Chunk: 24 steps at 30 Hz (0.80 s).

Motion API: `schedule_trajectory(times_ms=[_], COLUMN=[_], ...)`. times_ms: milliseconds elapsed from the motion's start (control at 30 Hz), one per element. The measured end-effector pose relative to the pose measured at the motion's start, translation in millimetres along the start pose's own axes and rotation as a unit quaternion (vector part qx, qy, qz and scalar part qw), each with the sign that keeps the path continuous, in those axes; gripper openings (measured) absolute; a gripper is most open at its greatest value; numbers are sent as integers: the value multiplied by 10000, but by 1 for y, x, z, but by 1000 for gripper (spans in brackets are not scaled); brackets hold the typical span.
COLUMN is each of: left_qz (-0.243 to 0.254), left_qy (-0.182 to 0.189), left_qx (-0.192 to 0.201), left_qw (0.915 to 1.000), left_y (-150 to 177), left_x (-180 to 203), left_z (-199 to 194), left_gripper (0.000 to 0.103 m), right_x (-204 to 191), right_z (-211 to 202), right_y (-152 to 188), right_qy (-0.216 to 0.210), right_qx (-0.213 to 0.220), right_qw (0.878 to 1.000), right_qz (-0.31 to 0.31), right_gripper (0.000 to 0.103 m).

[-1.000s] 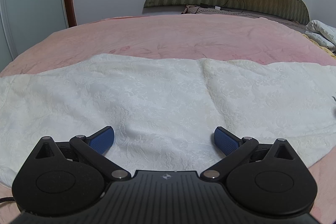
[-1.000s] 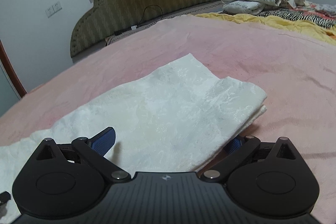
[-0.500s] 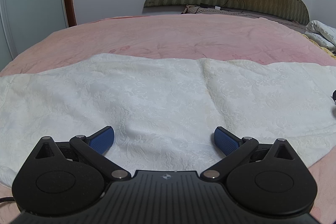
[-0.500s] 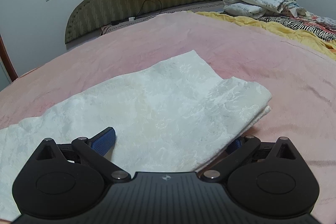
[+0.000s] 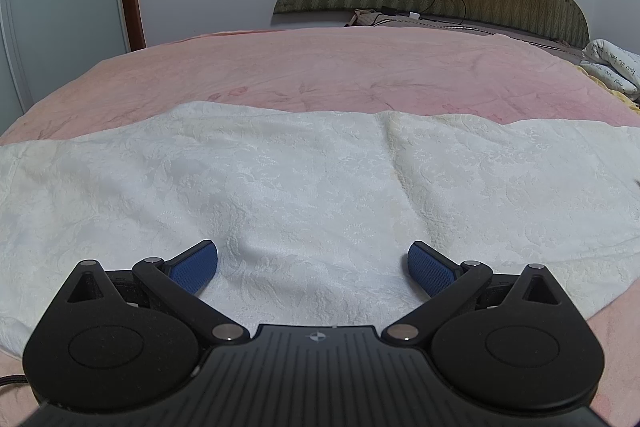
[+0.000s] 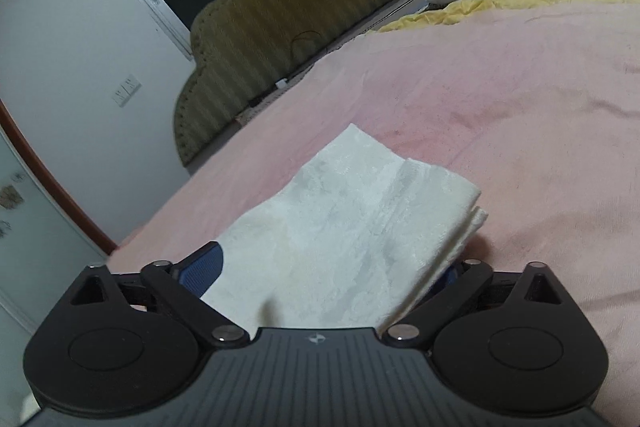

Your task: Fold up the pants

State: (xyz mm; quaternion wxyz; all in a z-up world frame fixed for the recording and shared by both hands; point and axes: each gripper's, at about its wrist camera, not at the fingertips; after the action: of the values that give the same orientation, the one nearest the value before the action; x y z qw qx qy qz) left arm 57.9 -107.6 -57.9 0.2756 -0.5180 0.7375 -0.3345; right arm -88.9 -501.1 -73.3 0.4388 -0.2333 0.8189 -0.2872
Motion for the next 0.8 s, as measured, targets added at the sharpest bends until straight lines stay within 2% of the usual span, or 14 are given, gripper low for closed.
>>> schedule_trajectory(times_ms=[33,100,133,167,233,333,400,467,533,600,633,700,767,800], left_qz=[0,-5,-16,-32,10,122,-70,-536,-1150,-1794,-2085,-2579,-2954,-3093], left_qy=[0,6,17,37,108,324,799,1532,2310,2982,3300,3930,4320,4460], left_qx=[0,5,18,56,213,409,393,181,-132,-498,-681,-1053,-1273,-1342], left_qw=[10000,10000,10000,10000,9997,9986,9960,9866,9660,9362,9182,8763,8425,8291], left_y=[0,0,0,0,0,-10,-22,-35,-44,-51,-53,-57,-58,-59], left_x=[0,0,-1,-1,-1,3,1,-4,-10,-15,-16,-15,-11,-7], left_z=[0,0,-1,-2,-9,-21,-27,-28,-22,-9,-2,14,26,31], left_gripper=[103,103,103,101,88,86,88,88,88,88,89,89,92,96], right_x=[-3,0,5,8,9,-8,-36,-73,-108,-134,-146,-161,-173,-177], right_z=[1,1,0,0,-2,-7,-14,-22,-28,-32,-32,-33,-34,-35], right_y=[1,0,-1,-1,-2,-4,-1,8,24,42,52,70,87,93], right_qy=[153,258,270,268,239,333,377,387,347,283,227,81,-104,-197], right_qx=[27,68,85,99,113,283,498,716,878,986,1005,974,897,841], right_qw=[9999,9996,9994,9993,9994,9983,9911,9724,9464,9220,9115,8983,8908,8895], right_qz=[-74,40,174,260,204,-377,-1176,-2188,-3088,-3734,-3982,-4283,-4453,-4487], right_gripper=[76,31,23,18,17,14,13,13,13,13,13,13,13,13])
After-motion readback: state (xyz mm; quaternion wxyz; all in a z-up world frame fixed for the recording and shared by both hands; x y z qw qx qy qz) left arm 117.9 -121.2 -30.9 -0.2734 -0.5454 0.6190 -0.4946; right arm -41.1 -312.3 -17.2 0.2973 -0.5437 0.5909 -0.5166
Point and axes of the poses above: each gripper's, at about its wrist camera, not at the fingertips, and z roughly the way its jaws point, x to its right, y to its underside, and after that the axes turned 1 degree about y, right-handed
